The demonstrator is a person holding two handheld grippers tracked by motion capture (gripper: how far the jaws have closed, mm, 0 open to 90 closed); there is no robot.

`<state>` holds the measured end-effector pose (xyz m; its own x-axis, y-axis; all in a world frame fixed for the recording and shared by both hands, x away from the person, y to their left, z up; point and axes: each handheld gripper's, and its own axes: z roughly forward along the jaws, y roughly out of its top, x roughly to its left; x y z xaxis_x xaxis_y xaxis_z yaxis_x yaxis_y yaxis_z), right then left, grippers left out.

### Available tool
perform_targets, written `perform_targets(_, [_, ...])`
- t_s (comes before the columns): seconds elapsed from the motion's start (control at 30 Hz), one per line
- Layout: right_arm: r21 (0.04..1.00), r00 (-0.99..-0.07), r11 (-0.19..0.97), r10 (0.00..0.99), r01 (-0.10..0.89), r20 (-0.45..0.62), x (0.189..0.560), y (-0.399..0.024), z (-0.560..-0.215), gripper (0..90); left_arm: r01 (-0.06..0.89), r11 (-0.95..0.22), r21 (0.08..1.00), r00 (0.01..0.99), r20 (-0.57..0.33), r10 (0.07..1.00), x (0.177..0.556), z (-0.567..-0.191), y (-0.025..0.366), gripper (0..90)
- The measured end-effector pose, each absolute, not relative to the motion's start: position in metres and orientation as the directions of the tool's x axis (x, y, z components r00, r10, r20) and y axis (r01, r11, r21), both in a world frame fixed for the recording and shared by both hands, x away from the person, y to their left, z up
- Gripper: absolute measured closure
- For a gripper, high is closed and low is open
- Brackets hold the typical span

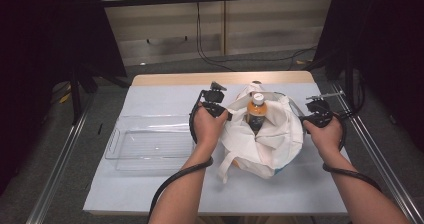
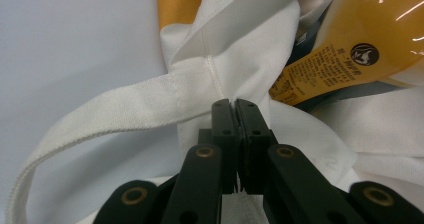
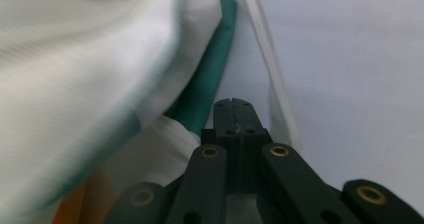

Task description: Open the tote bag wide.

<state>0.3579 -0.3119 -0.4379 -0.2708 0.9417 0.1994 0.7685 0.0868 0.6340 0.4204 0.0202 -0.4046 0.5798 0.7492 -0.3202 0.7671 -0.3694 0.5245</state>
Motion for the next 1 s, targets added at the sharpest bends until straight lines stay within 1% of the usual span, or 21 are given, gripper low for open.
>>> perform_targets(0.07, [0.639,-0.274,0.076,0.937,0.766,0.216,0.356,-0.313,-0.439,90.0,0.762,-0.374,0.529,0.587,-0.318,0.745,0.42,-0.403,0.02,87.9])
perform_targets(0.2, [0.652,-0.287,0.087,0.936,0.753,0.206,0.356,-0.312,-0.431,90.0,0.752,-0.371,0.546,0.594,-0.314,0.741,0.418,-0.397,0.017,87.9])
perform_targets(0.3, [0.666,-0.298,0.096,0.934,0.74,0.197,0.356,-0.311,-0.422,90.0,0.749,-0.36,0.556,0.593,-0.32,0.739,0.416,-0.393,0.016,87.9])
perform_targets(0.43, [0.684,-0.311,0.109,0.933,0.722,0.18,0.356,-0.308,-0.409,90.0,0.737,-0.374,0.564,0.608,-0.309,0.732,0.415,-0.39,0.017,88.0])
perform_targets(0.47, [0.688,-0.31,0.109,0.934,0.717,0.176,0.356,-0.308,-0.406,90.0,0.741,-0.356,0.57,0.598,-0.317,0.736,0.414,-0.39,0.016,88.0])
perform_targets(0.57, [0.696,-0.317,0.113,0.933,0.709,0.172,0.356,-0.308,-0.398,90.0,0.74,-0.356,0.571,0.6,-0.32,0.734,0.413,-0.389,0.016,87.9])
perform_targets(0.6, [0.702,-0.32,0.121,0.934,0.702,0.159,0.356,-0.307,-0.389,90.0,0.736,-0.36,0.573,0.606,-0.319,0.729,0.413,-0.388,0.016,87.9])
perform_targets(0.7, [0.713,-0.322,0.125,0.935,0.69,0.148,0.357,-0.305,-0.379,82.7,0.734,-0.358,0.577,0.605,-0.316,0.731,0.412,-0.386,0.015,88.0])
perform_targets(0.77, [0.716,-0.324,0.127,0.935,0.687,0.145,0.358,-0.304,-0.376,81.1,0.733,-0.355,0.579,0.606,-0.32,0.729,0.412,-0.386,0.014,88.0])
perform_targets(0.83, [0.725,-0.327,0.119,0.933,0.678,0.153,0.359,-0.299,-0.367,77.4,0.732,-0.356,0.581,0.607,-0.317,0.729,0.412,-0.385,0.014,88.0])
perform_targets(0.93, [0.737,-0.352,0.126,0.922,0.665,0.16,0.361,-0.291,-0.361,73.2,0.727,-0.371,0.577,0.615,-0.31,0.725,0.412,-0.384,0.013,88.0])
perform_targets(1.0, [0.736,-0.365,0.125,0.914,0.666,0.176,0.362,-0.285,-0.36,67.3,0.727,-0.372,0.577,0.616,-0.309,0.725,0.412,-0.383,0.013,88.1])
